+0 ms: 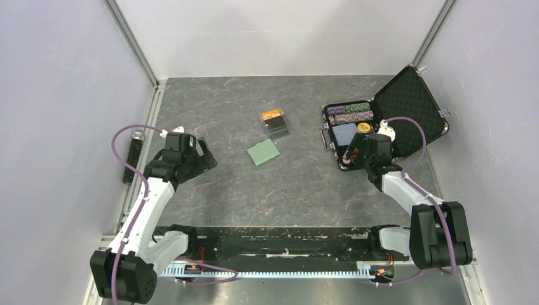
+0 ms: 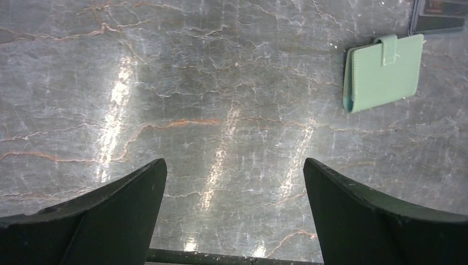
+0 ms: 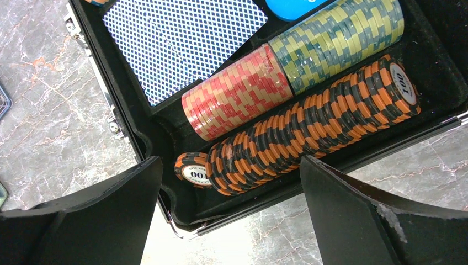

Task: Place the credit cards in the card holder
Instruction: Open the card holder at the center of the board.

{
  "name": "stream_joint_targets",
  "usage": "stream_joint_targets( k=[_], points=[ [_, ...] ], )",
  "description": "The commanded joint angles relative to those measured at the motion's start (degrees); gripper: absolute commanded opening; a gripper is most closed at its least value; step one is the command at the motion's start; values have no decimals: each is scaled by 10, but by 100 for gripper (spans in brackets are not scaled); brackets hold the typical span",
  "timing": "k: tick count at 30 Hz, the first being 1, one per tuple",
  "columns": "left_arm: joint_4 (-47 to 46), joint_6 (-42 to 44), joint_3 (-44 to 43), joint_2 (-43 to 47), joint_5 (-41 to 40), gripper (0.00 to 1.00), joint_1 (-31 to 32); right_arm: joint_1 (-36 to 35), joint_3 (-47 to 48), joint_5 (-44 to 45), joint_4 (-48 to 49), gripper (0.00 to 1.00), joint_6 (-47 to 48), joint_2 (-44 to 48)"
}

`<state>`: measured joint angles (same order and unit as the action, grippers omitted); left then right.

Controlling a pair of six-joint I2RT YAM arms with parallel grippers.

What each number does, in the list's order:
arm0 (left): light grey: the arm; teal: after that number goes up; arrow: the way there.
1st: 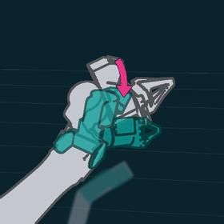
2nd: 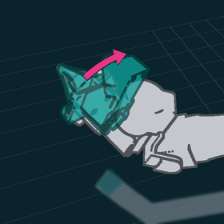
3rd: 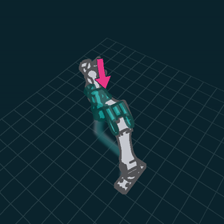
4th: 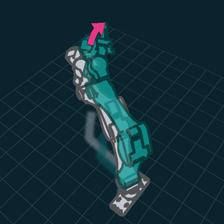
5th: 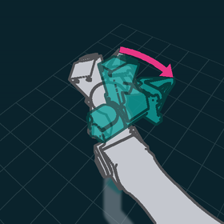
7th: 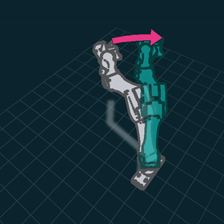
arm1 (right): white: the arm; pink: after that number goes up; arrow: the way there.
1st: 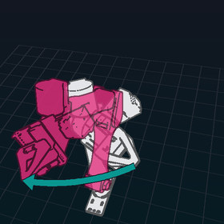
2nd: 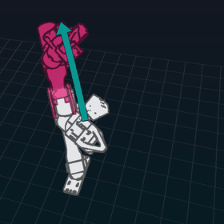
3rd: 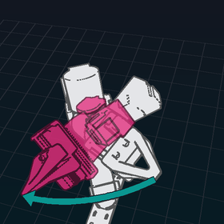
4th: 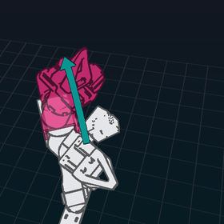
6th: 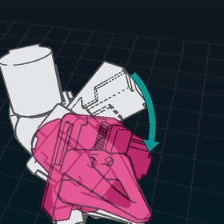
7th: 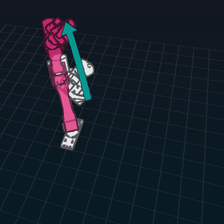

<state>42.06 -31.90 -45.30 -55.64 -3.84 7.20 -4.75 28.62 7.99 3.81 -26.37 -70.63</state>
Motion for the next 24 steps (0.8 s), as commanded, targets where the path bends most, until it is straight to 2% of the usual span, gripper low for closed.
stream_joint_targets(
  k=[1,5,11,17,24],
  points=[
    [-13,29,-7,-8,36,100,-1,0,21,-59,-27,98,-9,-28],
    [-17,39,-13,-45,107,100,-1,0,19,-78,-36,98,-1,-8],
    [-88,11,34,-61,223,100,-1,0,16,-119,-52,98,34,13],
    [-149,-30,53,-87,273,100,0,-1,11,-196,-47,98,55,23],
    [-289,-114,69,-204,321,100,10,-18,-4,-226,-49,98,52,41]
  ],
)
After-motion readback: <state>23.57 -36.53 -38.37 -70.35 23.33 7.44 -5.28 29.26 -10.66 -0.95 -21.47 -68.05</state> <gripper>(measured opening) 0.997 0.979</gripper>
